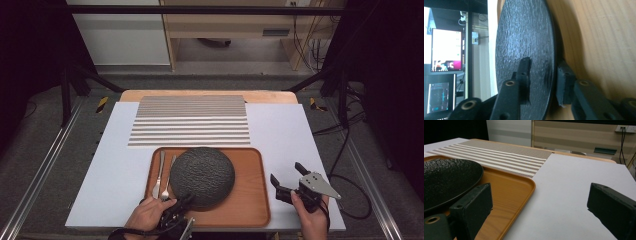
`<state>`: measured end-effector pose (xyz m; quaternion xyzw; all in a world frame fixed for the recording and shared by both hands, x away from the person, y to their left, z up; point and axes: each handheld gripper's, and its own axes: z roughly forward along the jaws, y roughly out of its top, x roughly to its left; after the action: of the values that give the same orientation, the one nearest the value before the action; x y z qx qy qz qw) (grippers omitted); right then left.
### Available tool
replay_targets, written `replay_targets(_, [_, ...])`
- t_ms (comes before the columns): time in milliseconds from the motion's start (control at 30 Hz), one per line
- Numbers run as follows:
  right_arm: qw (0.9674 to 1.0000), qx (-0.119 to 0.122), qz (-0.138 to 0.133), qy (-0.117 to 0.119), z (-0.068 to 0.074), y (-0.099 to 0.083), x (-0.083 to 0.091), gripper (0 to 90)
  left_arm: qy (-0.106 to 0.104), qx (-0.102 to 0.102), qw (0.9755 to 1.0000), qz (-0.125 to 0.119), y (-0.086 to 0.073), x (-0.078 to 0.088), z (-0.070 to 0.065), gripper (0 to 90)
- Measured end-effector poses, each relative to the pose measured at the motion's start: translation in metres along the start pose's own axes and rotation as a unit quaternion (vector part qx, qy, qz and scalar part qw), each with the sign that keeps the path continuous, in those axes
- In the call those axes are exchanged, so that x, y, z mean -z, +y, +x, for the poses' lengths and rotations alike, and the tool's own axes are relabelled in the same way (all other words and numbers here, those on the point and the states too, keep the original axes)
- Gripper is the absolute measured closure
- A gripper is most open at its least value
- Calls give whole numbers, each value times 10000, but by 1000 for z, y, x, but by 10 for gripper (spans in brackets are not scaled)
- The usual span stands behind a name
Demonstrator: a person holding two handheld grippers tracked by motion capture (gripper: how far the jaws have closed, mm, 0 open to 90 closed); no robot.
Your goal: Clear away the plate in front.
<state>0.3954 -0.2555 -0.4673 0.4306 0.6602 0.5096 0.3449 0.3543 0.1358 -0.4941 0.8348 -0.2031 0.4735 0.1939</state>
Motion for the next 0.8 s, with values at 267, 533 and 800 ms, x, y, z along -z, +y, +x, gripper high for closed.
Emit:
replay_targets(267, [10000,2,1,-3,0,0,0,64,13,83,9997,-212,0,10,-1,636])
replay_targets(533, [10000,14,7,0,0,0,0,64,134,86,9990,-416,5,23,-2,625])
replay_targets(800, [10000,24,11,-5,1,0,0,64,295,430,9972,-530,5,29,7,649])
